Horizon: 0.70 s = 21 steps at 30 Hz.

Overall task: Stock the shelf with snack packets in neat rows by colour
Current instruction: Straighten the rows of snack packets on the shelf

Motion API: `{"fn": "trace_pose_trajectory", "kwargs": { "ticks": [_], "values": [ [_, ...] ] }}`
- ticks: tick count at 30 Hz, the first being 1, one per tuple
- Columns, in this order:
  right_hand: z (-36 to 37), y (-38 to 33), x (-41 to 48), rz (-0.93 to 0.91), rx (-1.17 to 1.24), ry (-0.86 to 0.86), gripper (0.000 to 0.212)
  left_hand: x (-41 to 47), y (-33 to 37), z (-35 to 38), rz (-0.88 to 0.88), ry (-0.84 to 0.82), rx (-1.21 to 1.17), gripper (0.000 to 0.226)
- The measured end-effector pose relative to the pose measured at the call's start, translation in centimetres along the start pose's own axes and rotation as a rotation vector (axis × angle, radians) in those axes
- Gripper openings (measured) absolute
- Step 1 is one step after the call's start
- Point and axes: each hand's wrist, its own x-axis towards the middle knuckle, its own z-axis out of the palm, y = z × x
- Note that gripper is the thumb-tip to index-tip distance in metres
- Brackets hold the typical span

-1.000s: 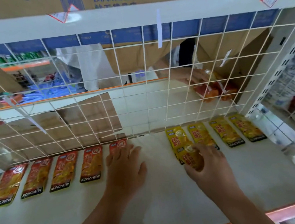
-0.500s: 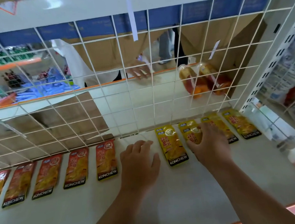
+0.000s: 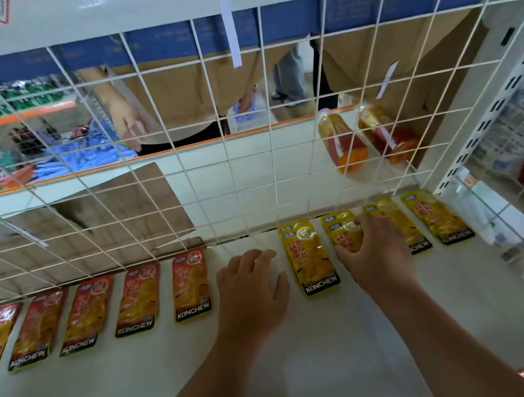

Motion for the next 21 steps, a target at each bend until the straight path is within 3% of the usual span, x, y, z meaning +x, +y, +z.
{"fn": "trace_pose_trajectory", "kwargs": {
  "ticks": [9, 13, 17, 21],
  "values": [
    [-0.6, -0.1, -0.3, 0.023, 0.037, -0.007, 0.064, 0.1, 0.0, -0.1, -0.013, -0.032, 0.011, 0.045],
    [-1.2, 0.0, -0.5, -0.007, 0.058, 0.048, 0.052, 0.0, 0.1, -0.1, -0.015, -0.038, 0.0, 0.046],
    [-2.1, 0.9, -0.6, -0.13, 0.04, 0.081, 0.035, -0.1, 0.0, -0.1, 0.006, -0.013, 0.016, 0.045],
    [-2.8, 1.3, -0.6, -0.336, -0.05, -0.02, 0.049, 0.0, 0.1, 0.0, 0.006, -0.004, 0.014, 0.045]
  ]
}}
